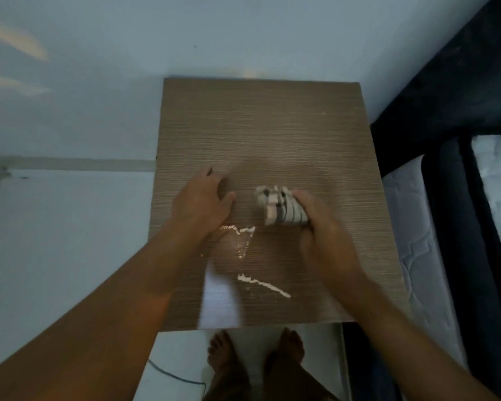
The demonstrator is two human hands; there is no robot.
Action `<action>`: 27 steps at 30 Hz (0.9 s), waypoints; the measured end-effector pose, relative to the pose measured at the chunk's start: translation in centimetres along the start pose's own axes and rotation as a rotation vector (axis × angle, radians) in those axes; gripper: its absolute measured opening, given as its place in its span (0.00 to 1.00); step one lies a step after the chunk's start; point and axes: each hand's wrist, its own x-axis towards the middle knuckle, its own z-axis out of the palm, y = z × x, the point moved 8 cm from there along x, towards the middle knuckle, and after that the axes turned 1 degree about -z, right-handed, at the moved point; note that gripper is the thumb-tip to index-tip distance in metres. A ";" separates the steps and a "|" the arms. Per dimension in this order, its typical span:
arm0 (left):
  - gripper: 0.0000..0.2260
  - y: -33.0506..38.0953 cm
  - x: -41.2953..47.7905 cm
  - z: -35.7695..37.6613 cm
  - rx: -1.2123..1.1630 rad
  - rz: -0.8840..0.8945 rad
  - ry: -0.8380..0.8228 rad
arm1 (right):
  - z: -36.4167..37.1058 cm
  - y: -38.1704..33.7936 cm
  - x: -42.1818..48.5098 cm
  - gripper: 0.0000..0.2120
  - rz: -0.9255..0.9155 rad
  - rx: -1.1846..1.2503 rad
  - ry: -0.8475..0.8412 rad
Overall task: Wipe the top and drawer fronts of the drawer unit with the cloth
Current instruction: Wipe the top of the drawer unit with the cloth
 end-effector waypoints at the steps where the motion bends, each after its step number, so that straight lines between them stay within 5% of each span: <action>1: 0.23 -0.8 -0.3 -0.5 -0.006 -0.034 0.034 | 0.1 -0.2 2.2 0.26 -0.023 -0.015 -0.016; 8: 0.26 -4.2 -1.2 0.4 0.085 -0.188 -0.072 | 5.9 -0.2 13.0 0.26 -0.102 -0.177 -0.132; 18: 0.22 -4.8 -0.8 0.5 0.016 -0.234 -0.108 | 9.3 -1.0 -1.0 0.24 -0.409 -0.140 -0.388; 27: 0.20 -8.2 -6.6 -2.2 -0.276 -0.283 0.341 | 3.5 -2.2 0.8 0.23 -0.245 0.062 -0.200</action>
